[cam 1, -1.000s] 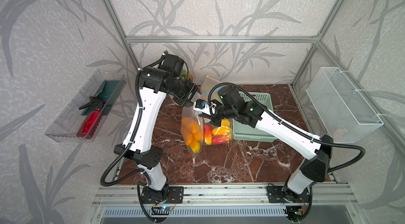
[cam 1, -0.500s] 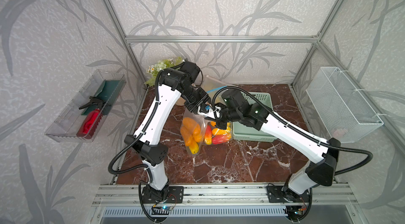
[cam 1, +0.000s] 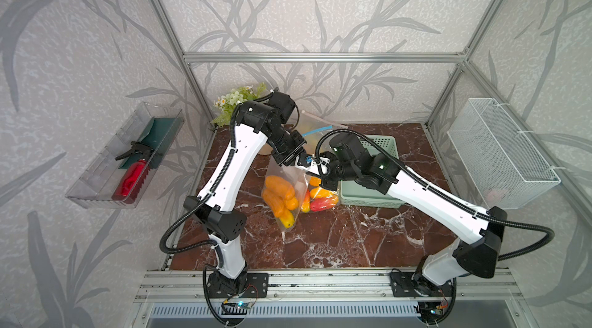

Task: Place the mango in a zip-top bag and seal the zipper
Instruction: Adjust the zipper food storage bag at the center of the board.

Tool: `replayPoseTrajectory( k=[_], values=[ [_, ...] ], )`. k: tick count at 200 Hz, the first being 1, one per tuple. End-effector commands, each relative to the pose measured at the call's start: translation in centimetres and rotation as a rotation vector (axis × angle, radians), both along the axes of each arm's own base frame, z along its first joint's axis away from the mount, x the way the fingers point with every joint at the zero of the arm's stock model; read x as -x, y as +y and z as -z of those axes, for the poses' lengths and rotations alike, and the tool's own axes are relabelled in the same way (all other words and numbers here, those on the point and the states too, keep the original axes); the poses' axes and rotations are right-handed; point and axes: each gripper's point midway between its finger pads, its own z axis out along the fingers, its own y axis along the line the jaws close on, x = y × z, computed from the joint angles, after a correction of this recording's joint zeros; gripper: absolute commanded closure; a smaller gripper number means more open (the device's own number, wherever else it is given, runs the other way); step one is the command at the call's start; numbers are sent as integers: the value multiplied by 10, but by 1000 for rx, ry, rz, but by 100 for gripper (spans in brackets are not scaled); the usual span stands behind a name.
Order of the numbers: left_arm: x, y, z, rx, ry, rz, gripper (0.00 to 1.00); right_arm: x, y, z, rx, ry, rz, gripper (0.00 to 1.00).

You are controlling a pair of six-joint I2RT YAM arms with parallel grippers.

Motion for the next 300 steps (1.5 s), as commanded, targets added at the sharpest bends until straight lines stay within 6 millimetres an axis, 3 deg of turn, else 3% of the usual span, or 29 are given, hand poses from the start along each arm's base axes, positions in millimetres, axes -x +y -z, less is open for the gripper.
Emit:
replayPoseTrajectory(
  k=[1,20,56,122,156,165,174,193,209,234,300],
  values=[
    [32,20,9,-102,128,2,100,4,-10,-21,-50,-16,27,100],
    [33,25,9,-122,128,-26,100,11,-13,-21,-115,93,23,100],
    [28,24,7,-119,126,-53,100,20,-15,-25,-202,250,22,72],
    [23,20,6,-105,127,-60,100,12,-6,-18,-223,329,45,71],
    [23,19,6,-99,132,-65,100,1,-1,-24,-245,316,80,78],
    [23,18,6,-96,136,-65,100,-2,-1,-22,-235,321,95,84],
    [23,18,5,-96,134,-66,100,-4,0,-22,-233,320,99,100],
    [25,19,5,-94,141,-74,99,-8,-3,-24,-232,294,122,100],
    [29,20,4,-86,160,-96,81,-11,-8,-24,-191,225,155,100],
    [34,16,-5,-41,185,-142,65,-17,-13,-26,-135,123,207,100],
    [38,12,-6,-26,218,-172,64,-15,-8,-33,-80,-32,205,100]
  ],
)
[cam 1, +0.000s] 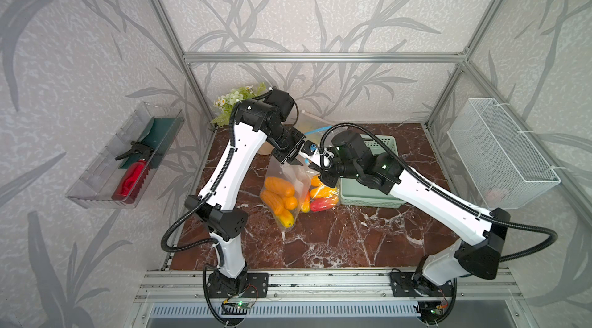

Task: Place the mango in a zip-top bag and seal the zipper
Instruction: Adjust the zipper food storage bag at the center of the board, then zip the zipper on the zipper food storage bag.

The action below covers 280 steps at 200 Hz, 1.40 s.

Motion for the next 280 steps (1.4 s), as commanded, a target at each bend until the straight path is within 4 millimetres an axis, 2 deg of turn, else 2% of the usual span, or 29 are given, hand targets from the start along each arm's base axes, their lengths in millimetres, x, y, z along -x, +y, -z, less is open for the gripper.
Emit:
replayPoseTrajectory(
  k=[1,40,80,115,163,191,228,280],
  values=[
    [42,15,1,-51,150,-23,64,-2,-2,-22,4,-98,12,100],
    [44,9,4,-48,168,9,68,2,-2,-29,-1,-127,15,100],
    [49,3,10,-48,192,49,80,3,-4,-32,9,-143,19,100],
    [50,2,16,-55,208,64,83,7,-10,-38,5,-153,24,100],
    [48,4,17,-70,201,51,91,25,-18,-49,-14,-143,-6,100],
    [51,5,11,-63,197,32,91,42,-22,-50,-14,-80,-58,100],
    [52,11,7,-77,183,-8,91,53,-30,-52,-25,-50,-75,100],
    [50,19,8,-120,164,-55,92,44,-55,-61,-44,-7,-54,100]
  ],
)
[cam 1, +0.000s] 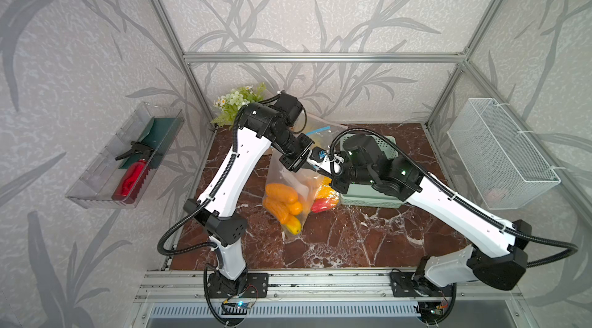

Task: Place the mango in a zip-top bag and seal the zipper
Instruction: Zip the zipper on the zipper food storage bag.

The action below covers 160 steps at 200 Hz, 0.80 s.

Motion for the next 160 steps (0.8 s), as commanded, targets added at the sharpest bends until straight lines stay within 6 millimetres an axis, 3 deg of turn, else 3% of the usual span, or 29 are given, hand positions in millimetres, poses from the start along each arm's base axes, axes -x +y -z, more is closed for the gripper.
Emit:
replayPoseTrajectory(
  k=[1,54,74,111,138,160],
  values=[
    [16,47,20,-214,106,-113,92,14,-24,-43,-71,-10,-24,100],
    [-4,40,25,-160,77,-289,90,2,-32,-39,-41,14,-51,100],
    [7,45,30,-148,117,-395,90,-1,-26,-36,-28,-10,-92,100],
    [50,82,40,-235,188,-538,93,0,1,-36,-87,-6,-207,100],
    [55,81,54,-189,211,-606,93,-6,13,-26,-83,-7,-212,100],
    [54,80,53,-186,204,-603,79,-6,15,-23,-81,-30,-212,100]
  ],
)
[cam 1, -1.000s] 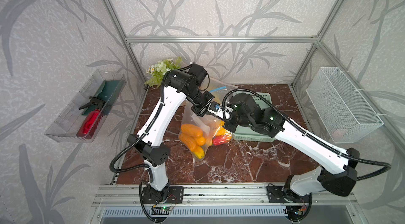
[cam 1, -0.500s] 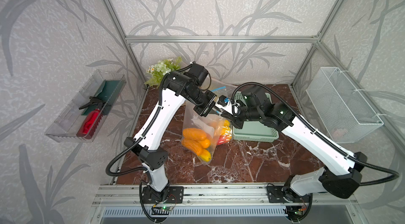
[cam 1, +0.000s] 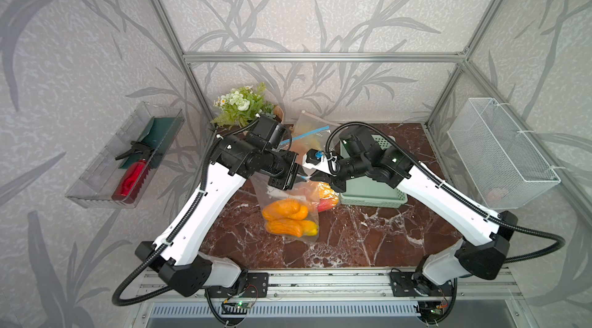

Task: Place the mango in a zip-top bag and seal the zipper
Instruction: Zip the zipper on the zipper food storage bag.

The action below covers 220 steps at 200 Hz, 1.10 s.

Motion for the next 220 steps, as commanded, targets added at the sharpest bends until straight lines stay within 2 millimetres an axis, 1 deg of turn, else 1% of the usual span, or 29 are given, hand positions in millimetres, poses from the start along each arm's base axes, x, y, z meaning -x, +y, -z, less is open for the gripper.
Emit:
replayPoseTrajectory(
  k=[1,14,25,56,86,92,94,96,105,137,152,177,220],
  values=[
    [19,42,36,-200,174,-152,78,-21,-10,-31,-61,-131,72,100],
    [20,46,32,-215,167,-154,70,-15,-7,-28,-43,-160,64,100],
    [21,48,30,-221,168,-157,66,-11,-3,-26,-34,-193,63,100],
    [25,47,25,-229,192,-127,64,-5,4,-24,-4,-316,84,100],
    [21,49,12,-221,159,-153,60,1,9,-15,41,-413,95,100],
    [21,50,10,-224,154,-153,60,-1,8,-15,41,-430,108,100],
    [21,50,10,-225,154,-151,60,7,13,-16,36,-435,91,100],
    [21,50,10,-226,154,-151,60,10,15,-16,33,-440,87,100],
    [22,50,9,-226,160,-147,60,12,17,-16,33,-459,94,100],
    [23,48,5,-210,153,-157,60,12,22,-15,59,-504,126,100],
    [23,45,3,-206,153,-147,60,13,25,-19,49,-521,135,100],
    [25,39,3,-201,155,-138,60,15,28,-19,50,-522,126,100],
    [25,27,4,-184,152,-136,69,22,27,-16,58,-514,114,100]
  ],
)
